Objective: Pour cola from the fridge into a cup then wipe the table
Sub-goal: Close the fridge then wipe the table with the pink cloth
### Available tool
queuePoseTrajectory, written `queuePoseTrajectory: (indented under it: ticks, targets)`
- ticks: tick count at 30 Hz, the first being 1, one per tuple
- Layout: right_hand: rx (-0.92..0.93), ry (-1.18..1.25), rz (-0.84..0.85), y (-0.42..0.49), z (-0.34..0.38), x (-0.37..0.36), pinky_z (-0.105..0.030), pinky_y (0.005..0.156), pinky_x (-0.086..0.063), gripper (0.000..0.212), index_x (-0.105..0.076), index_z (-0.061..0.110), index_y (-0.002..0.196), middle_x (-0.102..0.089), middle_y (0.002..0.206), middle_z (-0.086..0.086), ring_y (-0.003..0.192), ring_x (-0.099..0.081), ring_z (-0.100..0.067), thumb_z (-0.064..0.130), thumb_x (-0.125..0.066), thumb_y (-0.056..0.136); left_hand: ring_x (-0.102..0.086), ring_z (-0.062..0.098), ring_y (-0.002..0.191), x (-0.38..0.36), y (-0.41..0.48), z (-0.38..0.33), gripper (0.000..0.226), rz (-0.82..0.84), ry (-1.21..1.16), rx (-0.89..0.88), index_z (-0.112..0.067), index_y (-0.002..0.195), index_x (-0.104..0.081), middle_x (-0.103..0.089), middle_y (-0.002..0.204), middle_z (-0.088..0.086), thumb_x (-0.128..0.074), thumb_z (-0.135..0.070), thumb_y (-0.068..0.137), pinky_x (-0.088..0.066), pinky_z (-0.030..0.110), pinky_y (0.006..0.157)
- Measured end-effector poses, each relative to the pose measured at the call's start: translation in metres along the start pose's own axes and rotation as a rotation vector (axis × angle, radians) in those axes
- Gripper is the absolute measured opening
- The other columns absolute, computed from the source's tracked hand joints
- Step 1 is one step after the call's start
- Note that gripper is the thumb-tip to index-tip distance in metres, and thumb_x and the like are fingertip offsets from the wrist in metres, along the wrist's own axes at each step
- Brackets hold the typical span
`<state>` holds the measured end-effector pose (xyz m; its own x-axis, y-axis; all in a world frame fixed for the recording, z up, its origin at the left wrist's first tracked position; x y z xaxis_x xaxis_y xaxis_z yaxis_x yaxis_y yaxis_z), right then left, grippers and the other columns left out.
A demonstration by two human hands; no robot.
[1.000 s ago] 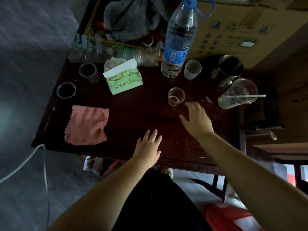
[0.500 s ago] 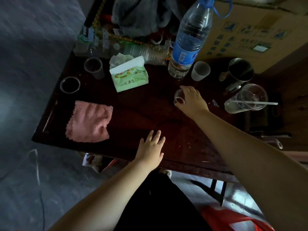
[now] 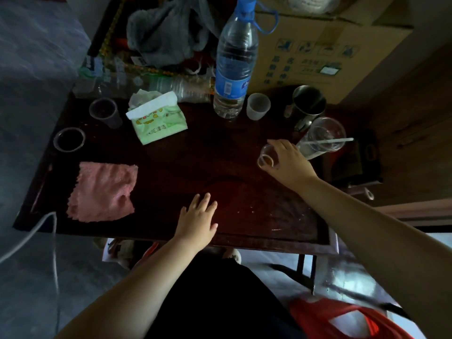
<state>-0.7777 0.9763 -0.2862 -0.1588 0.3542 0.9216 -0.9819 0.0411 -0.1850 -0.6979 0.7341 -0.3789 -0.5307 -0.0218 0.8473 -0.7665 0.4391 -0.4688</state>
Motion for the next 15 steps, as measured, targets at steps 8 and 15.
queuePoseTrajectory:
  ticks: [8,15]
  targets:
    - [-0.099,-0.020,-0.015,-0.049,-0.062,0.014,-0.040,0.094,-0.044,0.070,-0.035,0.018,0.141,-0.042,0.141,-0.002,0.131,-0.038,-0.024,0.043,-0.065,0.083,0.001,0.026,0.147,-0.005,-0.004,-0.005,0.065,-0.019,0.026,0.053,-0.023,0.151,-0.019,0.000,0.161,0.001,-0.044,-0.046,0.096,-0.022,0.050,0.114]
    - [-0.184,-0.037,-0.058,-0.057,-0.089,0.013,-0.037,0.080,-0.045,0.066,-0.039,0.020,0.137,-0.046,0.136,-0.002,0.126,-0.042,-0.024,0.044,-0.066,0.082,0.001,0.025,0.147,-0.005,-0.004,-0.007,0.065,-0.037,0.028,0.072,-0.023,0.151,-0.020,-0.001,0.161,0.002,-0.044,-0.047,0.096,-0.022,0.050,0.114]
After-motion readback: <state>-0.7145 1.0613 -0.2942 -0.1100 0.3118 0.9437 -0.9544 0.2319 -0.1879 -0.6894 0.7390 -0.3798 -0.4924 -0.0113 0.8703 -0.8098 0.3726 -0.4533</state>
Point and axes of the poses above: each hand's wrist, its own y-axis towards the middle knuckle, its own x-axis out of the back of the hand, z = x × y, the point moved 5 cm from there along y, towards the middle knuckle
